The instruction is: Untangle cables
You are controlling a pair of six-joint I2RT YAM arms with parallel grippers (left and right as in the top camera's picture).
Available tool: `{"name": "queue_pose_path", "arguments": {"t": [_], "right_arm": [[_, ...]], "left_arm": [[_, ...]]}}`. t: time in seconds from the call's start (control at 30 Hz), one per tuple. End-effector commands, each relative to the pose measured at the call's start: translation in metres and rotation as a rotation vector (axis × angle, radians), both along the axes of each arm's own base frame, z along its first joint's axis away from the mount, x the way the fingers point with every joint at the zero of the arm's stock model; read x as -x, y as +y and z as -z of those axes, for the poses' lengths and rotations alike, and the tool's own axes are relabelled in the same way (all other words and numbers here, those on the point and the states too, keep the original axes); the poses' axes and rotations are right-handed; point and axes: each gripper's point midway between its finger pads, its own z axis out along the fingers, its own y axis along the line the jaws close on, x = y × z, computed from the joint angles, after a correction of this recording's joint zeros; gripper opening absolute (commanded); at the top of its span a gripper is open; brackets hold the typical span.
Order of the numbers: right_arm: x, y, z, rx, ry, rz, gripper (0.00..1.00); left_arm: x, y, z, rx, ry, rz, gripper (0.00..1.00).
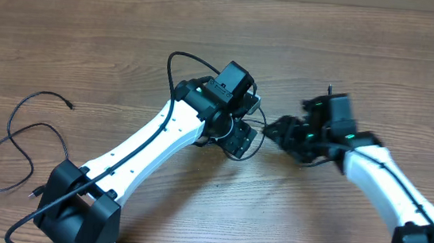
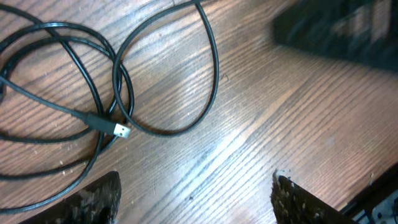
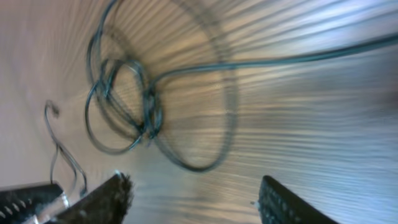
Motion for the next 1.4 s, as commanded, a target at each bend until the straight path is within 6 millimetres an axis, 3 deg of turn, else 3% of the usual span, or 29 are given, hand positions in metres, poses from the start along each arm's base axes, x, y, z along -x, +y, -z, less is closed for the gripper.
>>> {"name": "queue_pose_path", "arguments": {"t": [0.0, 0.13, 0.27, 0.43, 0.6, 0.87, 1.13, 1.23, 1.37], "right_arm": [[-0.014, -0.041, -0.02, 0.054, -0.052, 0.017, 0.69], [0.0, -0.083, -0.014, 0.085, 0.045, 0.1, 0.71], [0.018, -0.105, -0.008, 0.103, 0.129, 0.142, 0.71], [0.032, -0.109, -0.004, 0.128, 0.186, 0.135, 0.71], [0.034, -0.109, -0.003, 0.128, 0.195, 0.135, 0.71], [0.035, -0.109, -0.003, 0.127, 0.196, 0.135, 0.71], [0.035, -0.109, -0.003, 0.128, 0.196, 0.135, 0.71], [0.035, -0.109, -0.003, 0.128, 0.196, 0.135, 0.71], [0.035, -0.11, -0.003, 0.131, 0.196, 0.136, 0.71]], "left_arm": [[0.0, -0.004, 0.019, -0.007, 0.025, 0.032, 0.77], [-0.017, -0.007, 0.034, -0.03, -0.017, 0.02, 0.74], [-0.038, -0.008, 0.054, -0.07, -0.074, 0.003, 0.71], [-0.069, -0.025, 0.072, -0.057, -0.2, 0.088, 0.66], [-0.083, -0.031, 0.071, -0.068, -0.3, 0.192, 0.67], [-0.091, -0.035, 0.067, -0.066, -0.355, 0.248, 0.64], [-0.086, -0.033, 0.073, -0.072, -0.335, 0.251, 0.64], [-0.079, -0.028, 0.088, -0.098, -0.287, 0.259, 0.7], [-0.074, -0.024, 0.109, -0.124, -0.239, 0.265, 0.71]]}}
